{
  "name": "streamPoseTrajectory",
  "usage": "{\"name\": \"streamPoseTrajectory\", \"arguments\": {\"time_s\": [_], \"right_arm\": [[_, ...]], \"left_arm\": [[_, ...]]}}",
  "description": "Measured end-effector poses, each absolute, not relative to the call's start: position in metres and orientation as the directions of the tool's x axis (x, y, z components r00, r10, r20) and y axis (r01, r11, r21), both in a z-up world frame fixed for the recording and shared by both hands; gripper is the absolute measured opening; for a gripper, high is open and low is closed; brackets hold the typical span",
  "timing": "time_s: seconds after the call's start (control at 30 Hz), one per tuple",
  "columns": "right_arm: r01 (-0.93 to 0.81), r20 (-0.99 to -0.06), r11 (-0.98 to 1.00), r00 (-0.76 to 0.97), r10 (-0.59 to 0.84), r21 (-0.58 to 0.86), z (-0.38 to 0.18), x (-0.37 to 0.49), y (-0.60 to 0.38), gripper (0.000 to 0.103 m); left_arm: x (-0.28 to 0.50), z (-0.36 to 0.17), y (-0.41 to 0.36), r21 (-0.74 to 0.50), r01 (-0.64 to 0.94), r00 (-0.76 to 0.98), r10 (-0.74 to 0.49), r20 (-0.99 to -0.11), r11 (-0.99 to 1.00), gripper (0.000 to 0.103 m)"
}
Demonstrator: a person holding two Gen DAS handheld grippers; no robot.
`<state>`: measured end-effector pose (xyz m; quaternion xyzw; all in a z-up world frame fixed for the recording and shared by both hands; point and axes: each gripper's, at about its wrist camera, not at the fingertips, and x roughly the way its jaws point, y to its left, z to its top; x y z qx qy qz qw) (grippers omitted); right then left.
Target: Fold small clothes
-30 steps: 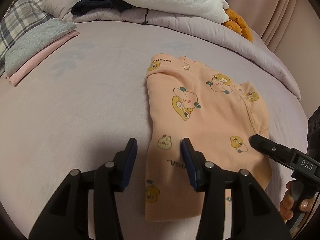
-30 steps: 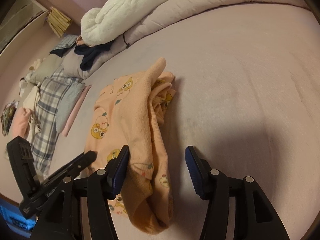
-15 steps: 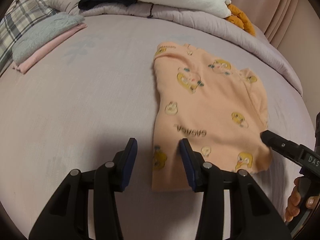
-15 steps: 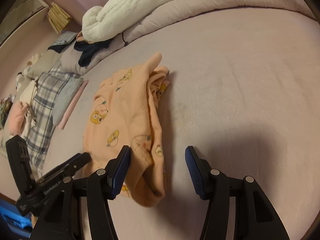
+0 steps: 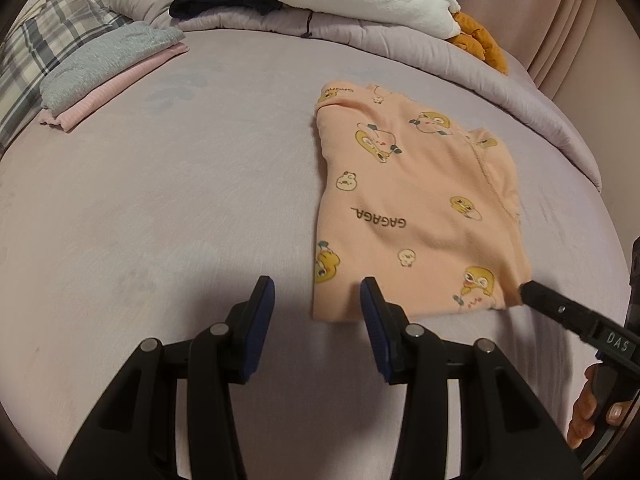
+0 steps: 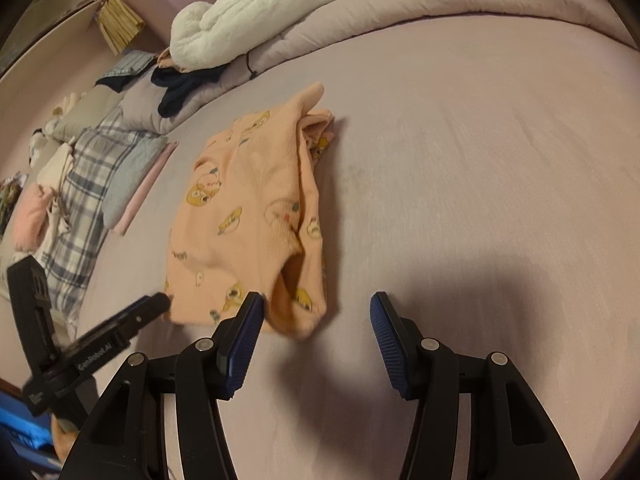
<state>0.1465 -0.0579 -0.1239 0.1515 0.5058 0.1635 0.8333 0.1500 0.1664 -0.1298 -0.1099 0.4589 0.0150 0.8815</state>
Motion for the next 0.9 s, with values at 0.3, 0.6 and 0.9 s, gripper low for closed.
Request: {"name": "streamPoseTrajectory", "arguments": {"time_s": [0.3,0.6,0.9], "right_arm": [[-0.157,-0.803,0.91,0.43,0.413,0.384,-0.116,0.128,-0.052,0.055],[-0.229,-0.804,0.929,0.468,0.367,0.29,-0.101,0.113,-0.037,0.068],[-0.311,-0.783,0.926,0.512,0.352,0.214,-0.085,0.1,-0.02,0.069]], "left_arm": [[0.127,-0.11,0.16,-0.188,-0.115,0.605,-0.081,-0.792,0.975,0.044],[0.11,-0.095,0.152,-0.193,-0.11,0.625,-0.083,-0.776,0.975,0.057],[0.096,-0.081,0.145,-0.199,-0.099,0.649,-0.088,-0.756,0.975,0.058]]}}
